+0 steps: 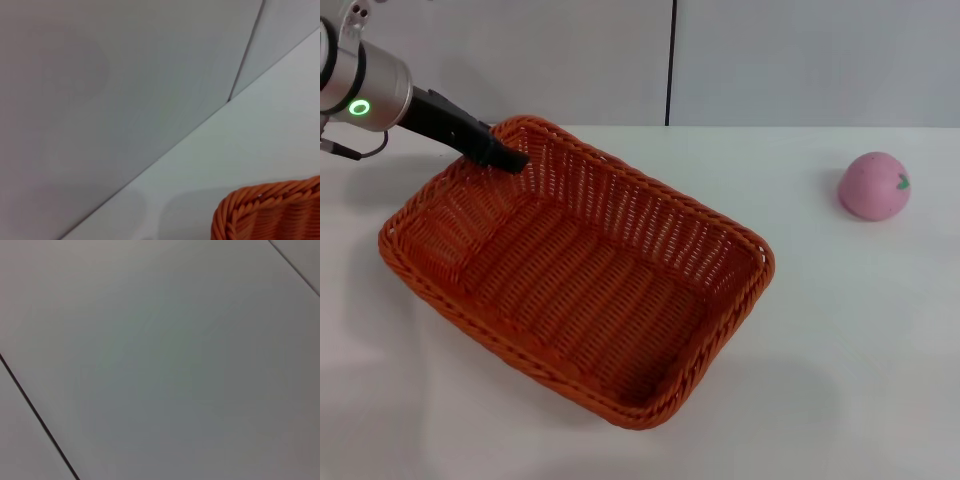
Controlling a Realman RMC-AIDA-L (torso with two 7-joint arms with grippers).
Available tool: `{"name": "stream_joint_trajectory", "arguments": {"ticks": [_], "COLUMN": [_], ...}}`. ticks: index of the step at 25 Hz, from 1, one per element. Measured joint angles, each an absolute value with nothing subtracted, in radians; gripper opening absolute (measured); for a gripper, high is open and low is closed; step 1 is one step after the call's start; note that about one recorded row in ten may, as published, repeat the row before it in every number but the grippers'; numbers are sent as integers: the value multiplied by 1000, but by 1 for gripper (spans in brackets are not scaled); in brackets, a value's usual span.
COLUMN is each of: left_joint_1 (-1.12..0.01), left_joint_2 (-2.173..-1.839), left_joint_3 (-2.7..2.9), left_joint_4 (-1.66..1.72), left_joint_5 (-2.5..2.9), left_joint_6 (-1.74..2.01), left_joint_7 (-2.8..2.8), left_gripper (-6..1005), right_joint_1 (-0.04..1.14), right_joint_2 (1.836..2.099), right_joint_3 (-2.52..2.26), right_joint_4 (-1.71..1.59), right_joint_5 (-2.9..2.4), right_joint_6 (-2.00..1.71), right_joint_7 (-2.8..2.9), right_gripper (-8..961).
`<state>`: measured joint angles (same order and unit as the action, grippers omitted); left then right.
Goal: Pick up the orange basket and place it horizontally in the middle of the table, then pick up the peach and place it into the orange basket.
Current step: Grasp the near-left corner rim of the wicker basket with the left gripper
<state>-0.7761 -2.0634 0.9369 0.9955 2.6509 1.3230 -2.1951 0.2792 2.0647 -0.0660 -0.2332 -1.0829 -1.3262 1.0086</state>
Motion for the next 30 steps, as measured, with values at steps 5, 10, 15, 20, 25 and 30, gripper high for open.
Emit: {"name": "stream_joint_trajectory", "arguments": {"ticks": [5,10,15,20,25,30], "left_joint_1": [-775,-776,-768,-767,-766,-760], "left_joint_2": [-2063,-2064,-2064,-2065,-2065,-2065], "left_joint_3": [952,969,1008,1013,1015,1022], "left_joint_4": [989,989,996,998,1002,1003], "left_joint_5": [2651,2655,2659,2660,2661,2654], "left_joint_6": [1311,1291,1257,1252,1245,1221], "left_joint_7": [-2200,-2216,-2228,-2230,-2229,-2225], "left_gripper": [621,618,506,316,223,217], "right_joint_1": [282,283,284,283,282,282], "right_joint_2": [2065,2061,2060,2059,2060,2061], "right_joint_3": [-66,-66,-66,-66,-66,-66], "right_joint_4": [-233,-224,-223,-222,-221,-219], "right_joint_5": [-1083,-1083,-1083,-1083,-1083,-1083], "right_joint_6": [-1323,-1313,-1311,-1310,-1301,-1300], "right_joint_7": [1009,1023,1027,1032,1032,1032], "right_gripper": [784,782,780,779,777,775]}}
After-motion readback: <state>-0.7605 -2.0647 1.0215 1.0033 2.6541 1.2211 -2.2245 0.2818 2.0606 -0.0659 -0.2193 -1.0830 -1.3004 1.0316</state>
